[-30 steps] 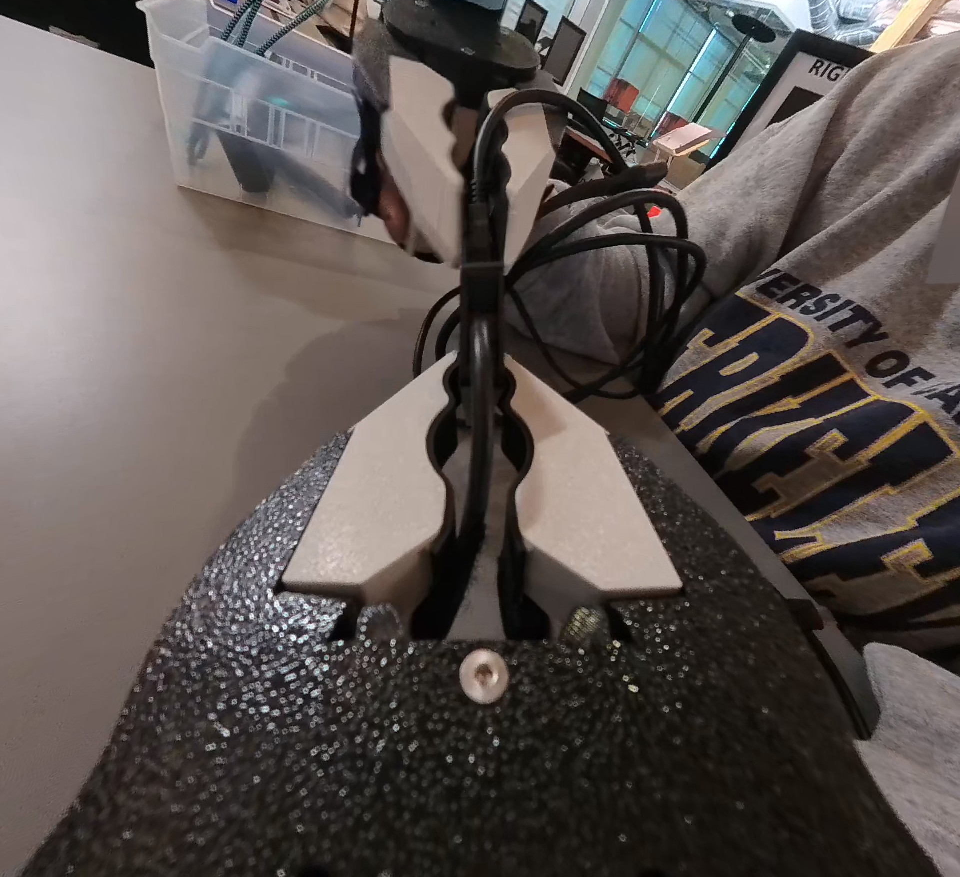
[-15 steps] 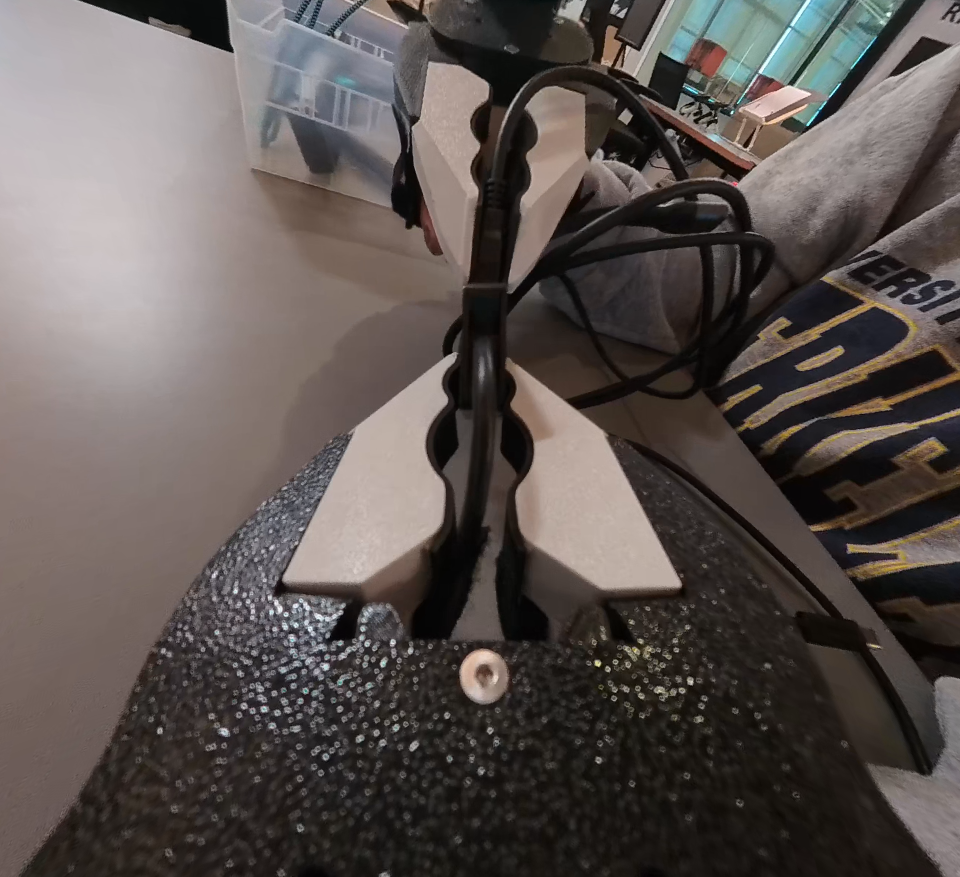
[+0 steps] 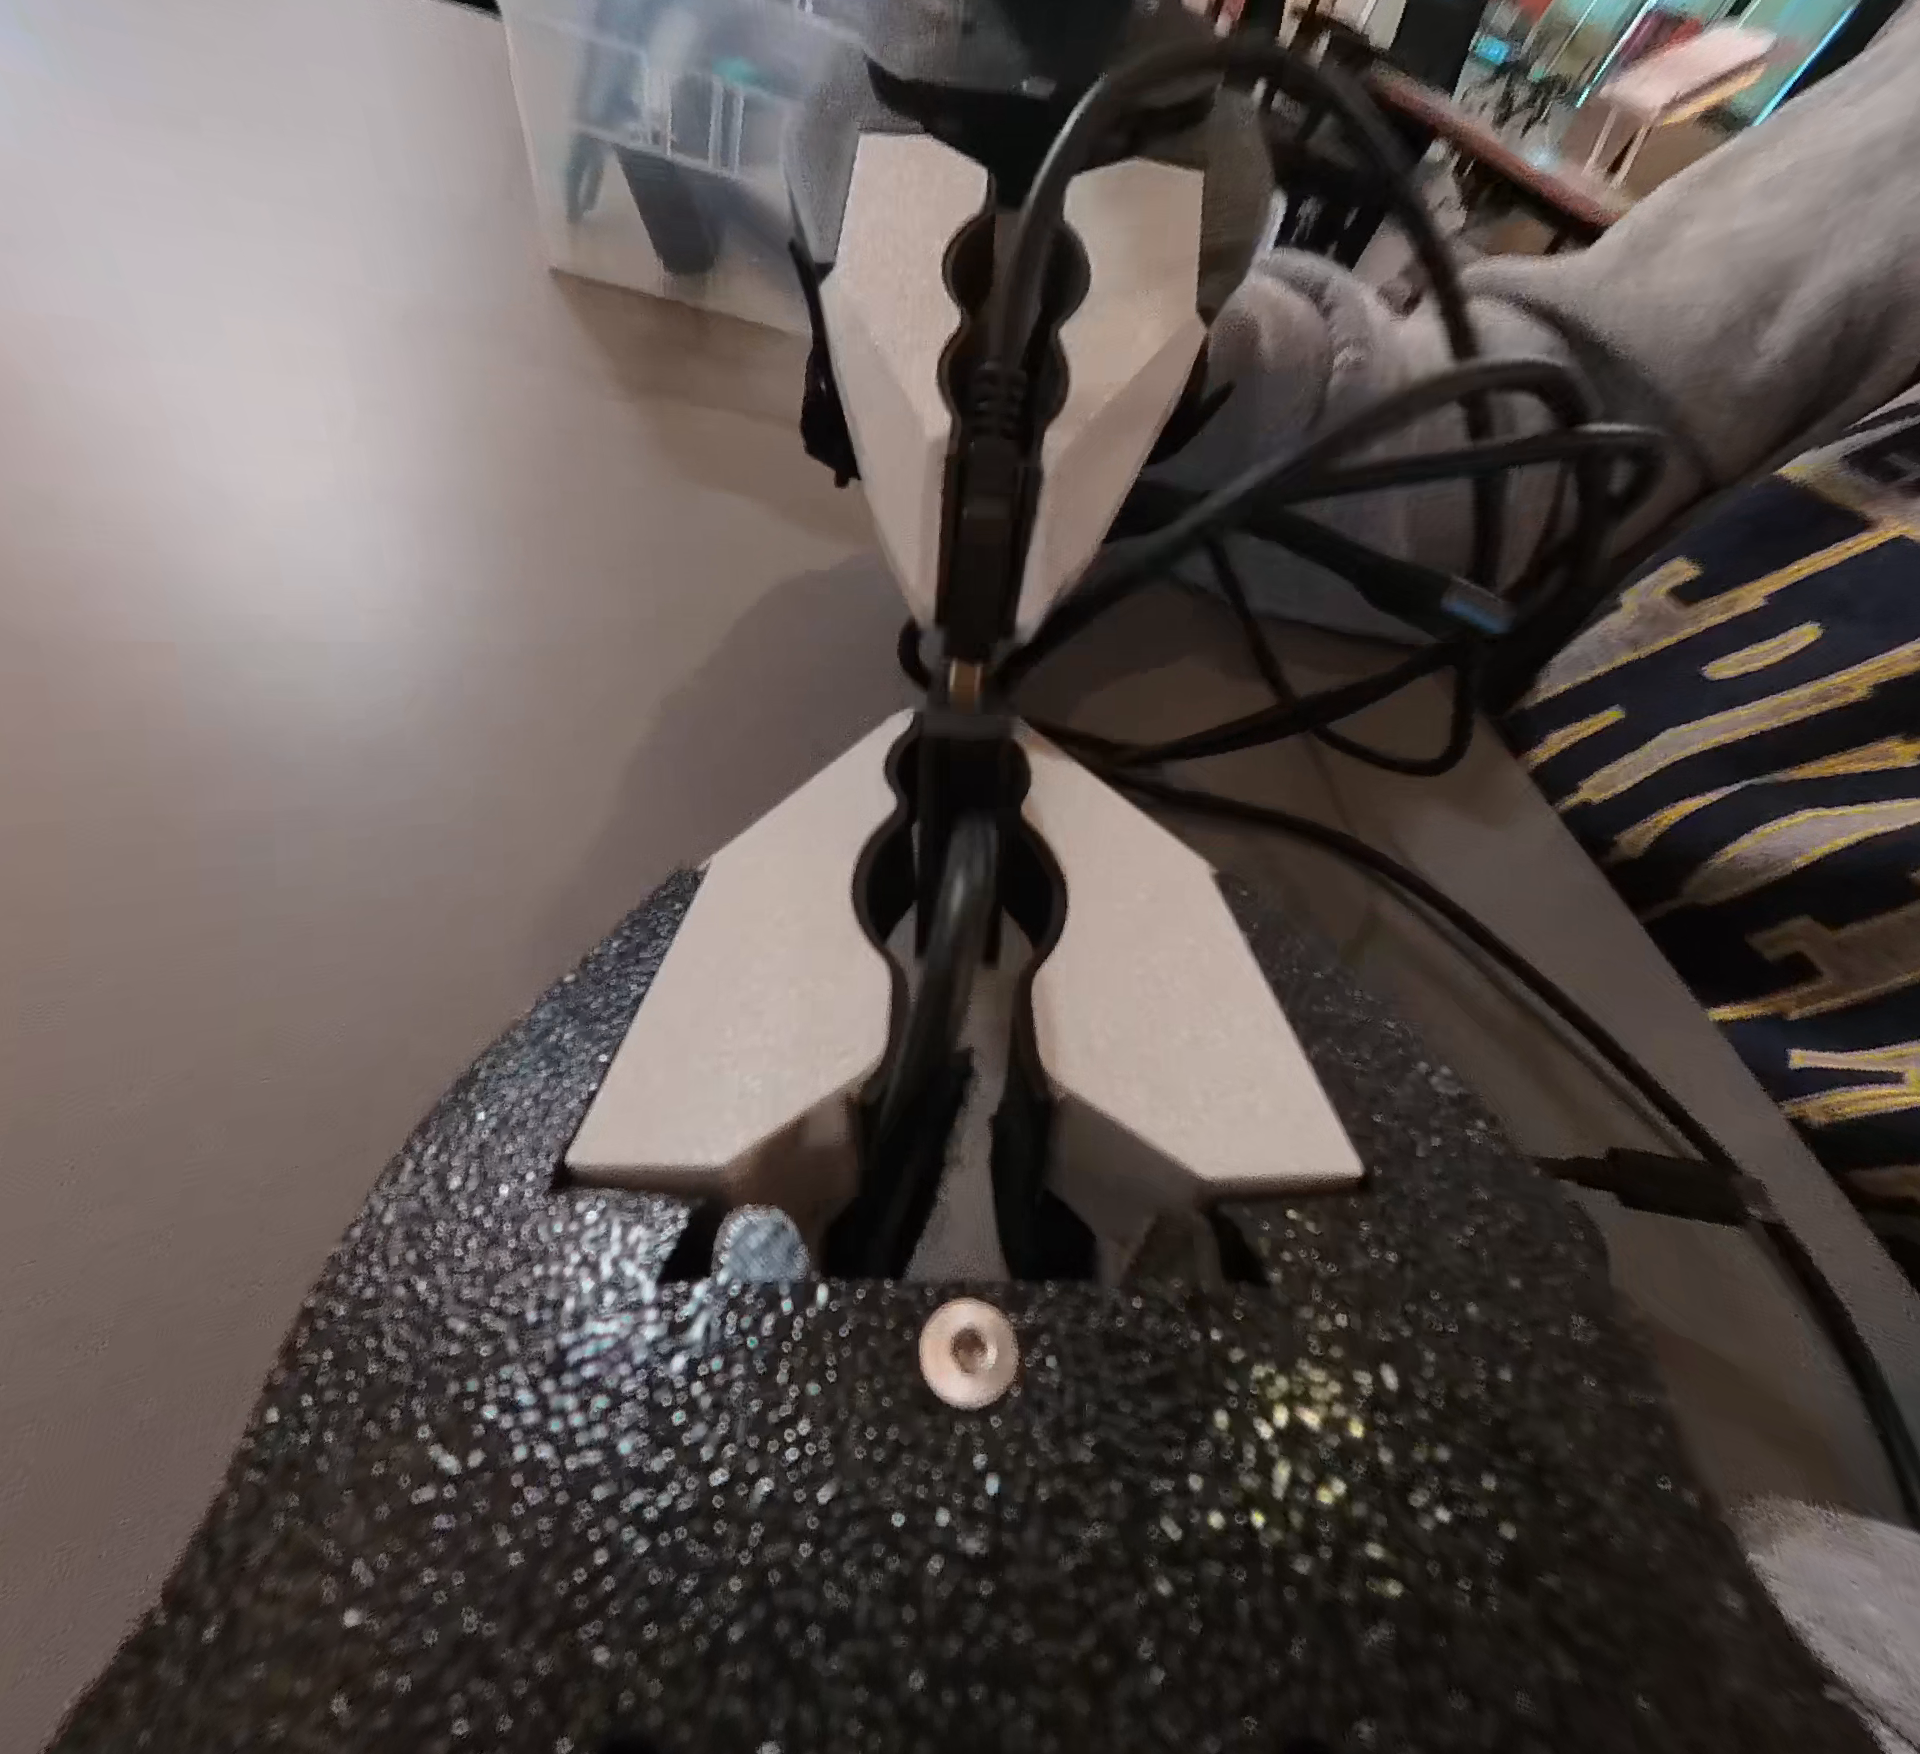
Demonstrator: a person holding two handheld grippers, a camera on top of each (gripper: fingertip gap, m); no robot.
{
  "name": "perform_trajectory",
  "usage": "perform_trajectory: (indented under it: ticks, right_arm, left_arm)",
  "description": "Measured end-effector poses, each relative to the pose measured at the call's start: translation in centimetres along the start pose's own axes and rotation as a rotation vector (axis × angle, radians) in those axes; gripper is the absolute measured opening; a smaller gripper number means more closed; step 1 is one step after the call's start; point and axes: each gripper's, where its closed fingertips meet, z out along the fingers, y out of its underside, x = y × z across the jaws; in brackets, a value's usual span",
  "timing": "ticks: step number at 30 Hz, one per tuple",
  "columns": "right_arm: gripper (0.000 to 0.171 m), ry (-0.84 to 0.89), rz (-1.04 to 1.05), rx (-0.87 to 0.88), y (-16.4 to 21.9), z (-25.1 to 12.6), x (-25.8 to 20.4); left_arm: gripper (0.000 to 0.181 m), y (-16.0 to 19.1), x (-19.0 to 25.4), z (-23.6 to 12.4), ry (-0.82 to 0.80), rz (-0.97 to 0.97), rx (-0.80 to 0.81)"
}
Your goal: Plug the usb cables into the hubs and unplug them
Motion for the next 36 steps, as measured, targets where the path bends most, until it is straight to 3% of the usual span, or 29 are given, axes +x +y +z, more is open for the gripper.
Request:
perform_trajectory:
  ticks: [4,12,17,18,20,23,27,36]
  right_arm:
    - [0.008,0.006,-0.059,-0.14,2.5,1.8,-0.3]
    - [0.013,-0.03,-0.027,-0.042,1.2,0.9,-0.5]
    - [0.007,-0.019,-0.056,-0.048,1.2,0.7,-0.3]
    - [0.007,-0.024,-0.048,-0.051,1.3,0.6,-0.2]
    - [0.007,-0.021,-0.036,-0.056,1.6,0.2,0.2]
    - [0.007,-0.028,-0.027,-0.043,1.5,0.0,0.3]
    - [0.007,-0.034,-0.028,-0.047,1.7,0.2,0.3]
    - [0.008,-0.065,-0.012,-0.074,2.4,0.2,0.0]
  left_arm:
    - [0.008,2.3,0.0,1.5,-0.033,0.053,-0.17]
    - [0.008,2.0,-0.2,1.6,-0.064,0.107,-0.156]
    - [0.009,2.0,-0.3,1.7,-0.068,0.103,-0.155]
    - [0.01,2.1,-0.4,1.6,-0.07,0.093,-0.157]
    - [0.03,2.4,-0.9,1.3,-0.083,0.044,-0.169]
    - [0.035,3.3,-0.6,1.1,-0.036,-0.023,-0.215]
    - [0.01,3.8,-0.9,1.1,-0.083,0.061,-0.253]
    - [0.009,4.2,-0.8,1.2,-0.087,0.083,-0.287]
